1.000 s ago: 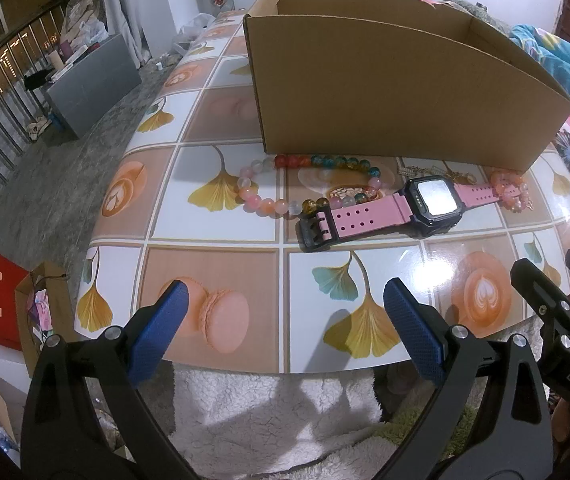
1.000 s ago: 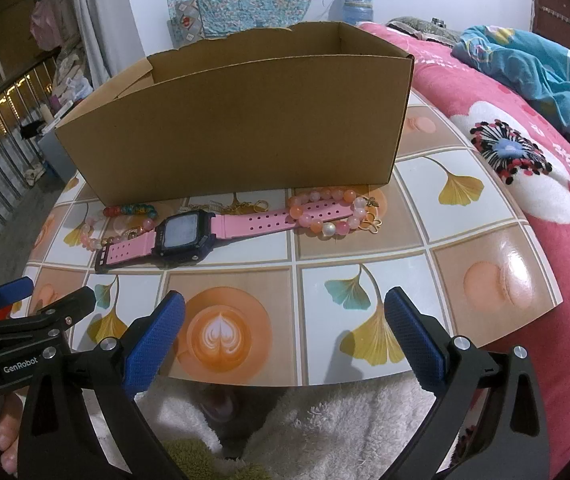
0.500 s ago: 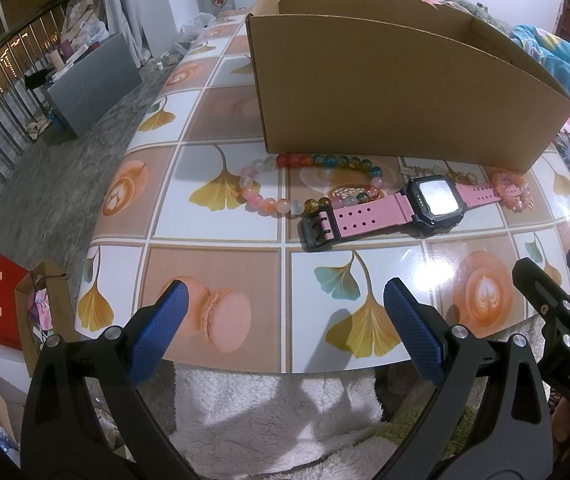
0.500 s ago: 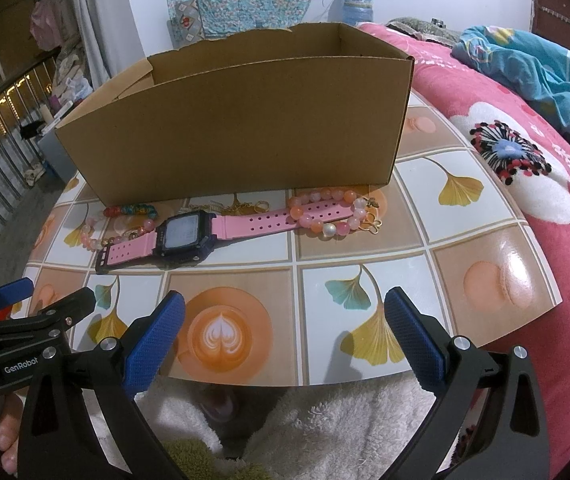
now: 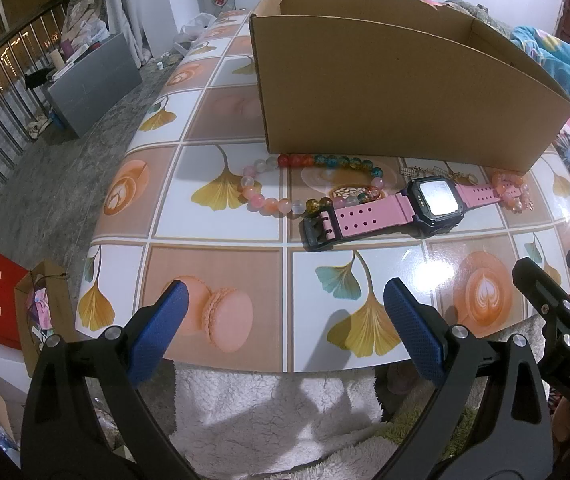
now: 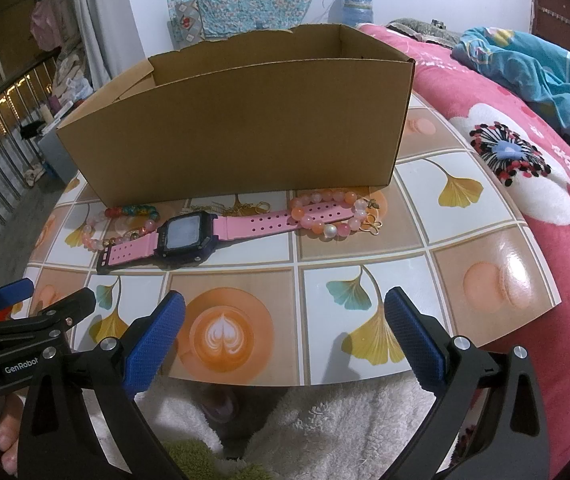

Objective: Organize jewelry

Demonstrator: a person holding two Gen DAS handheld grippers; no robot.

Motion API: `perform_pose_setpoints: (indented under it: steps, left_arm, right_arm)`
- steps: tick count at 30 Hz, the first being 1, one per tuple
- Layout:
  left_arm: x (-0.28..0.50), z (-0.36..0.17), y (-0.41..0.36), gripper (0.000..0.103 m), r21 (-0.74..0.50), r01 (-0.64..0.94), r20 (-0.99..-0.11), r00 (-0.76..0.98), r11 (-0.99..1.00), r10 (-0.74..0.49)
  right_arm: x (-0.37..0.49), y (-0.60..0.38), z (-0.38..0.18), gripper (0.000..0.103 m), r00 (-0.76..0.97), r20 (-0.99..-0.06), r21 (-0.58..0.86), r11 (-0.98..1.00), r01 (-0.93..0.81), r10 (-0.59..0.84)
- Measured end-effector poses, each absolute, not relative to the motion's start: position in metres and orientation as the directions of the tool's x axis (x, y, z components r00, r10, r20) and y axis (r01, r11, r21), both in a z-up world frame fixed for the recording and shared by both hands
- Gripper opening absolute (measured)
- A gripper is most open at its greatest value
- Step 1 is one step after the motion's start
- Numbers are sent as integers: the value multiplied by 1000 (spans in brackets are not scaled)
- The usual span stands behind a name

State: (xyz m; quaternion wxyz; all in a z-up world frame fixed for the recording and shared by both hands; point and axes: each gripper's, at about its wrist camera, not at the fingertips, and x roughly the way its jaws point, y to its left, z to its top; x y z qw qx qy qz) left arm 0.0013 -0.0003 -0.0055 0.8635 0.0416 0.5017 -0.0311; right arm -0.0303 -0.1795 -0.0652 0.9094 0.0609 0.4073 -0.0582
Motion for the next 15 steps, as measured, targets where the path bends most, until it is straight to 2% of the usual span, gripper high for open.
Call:
perform_pose_setpoints:
  steps: [15]
  left_arm:
    - [1, -5, 0, 95, 40, 96, -869, 494, 995, -12]
  right_arm:
    - [-28, -178, -60, 97, 664, -746, 58, 987, 149, -56]
